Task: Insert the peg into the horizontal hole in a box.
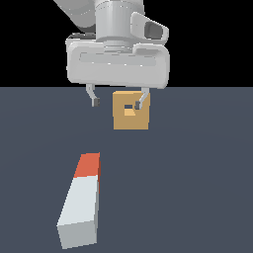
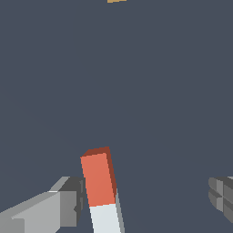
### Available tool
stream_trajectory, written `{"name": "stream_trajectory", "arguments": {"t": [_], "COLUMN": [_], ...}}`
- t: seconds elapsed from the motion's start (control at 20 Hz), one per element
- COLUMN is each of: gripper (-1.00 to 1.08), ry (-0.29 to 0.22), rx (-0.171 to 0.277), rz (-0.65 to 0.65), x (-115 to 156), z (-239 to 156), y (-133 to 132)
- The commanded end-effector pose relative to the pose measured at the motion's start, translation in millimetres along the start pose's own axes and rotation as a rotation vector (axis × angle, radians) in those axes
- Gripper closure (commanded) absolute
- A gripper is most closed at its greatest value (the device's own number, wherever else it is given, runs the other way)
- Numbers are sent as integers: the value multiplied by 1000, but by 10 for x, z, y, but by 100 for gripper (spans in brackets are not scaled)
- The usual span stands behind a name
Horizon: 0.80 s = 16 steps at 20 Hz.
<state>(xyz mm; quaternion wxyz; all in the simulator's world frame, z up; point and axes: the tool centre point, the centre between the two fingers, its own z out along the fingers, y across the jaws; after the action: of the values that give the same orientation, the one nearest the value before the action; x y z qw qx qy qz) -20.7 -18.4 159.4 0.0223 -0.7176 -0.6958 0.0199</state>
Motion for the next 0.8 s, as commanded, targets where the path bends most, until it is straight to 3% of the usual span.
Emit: {"name": "stream_trajectory", "arguments": {"t": [0.0, 0.35, 0.75], "gripper": [-92, -92, -92], "ry": [0, -1, -4], "rx": [0, -5, -21], "rz": [0, -15, -68], "x": [0, -113, -509], "z": [0, 72, 321], "y": [0, -47, -188]}}
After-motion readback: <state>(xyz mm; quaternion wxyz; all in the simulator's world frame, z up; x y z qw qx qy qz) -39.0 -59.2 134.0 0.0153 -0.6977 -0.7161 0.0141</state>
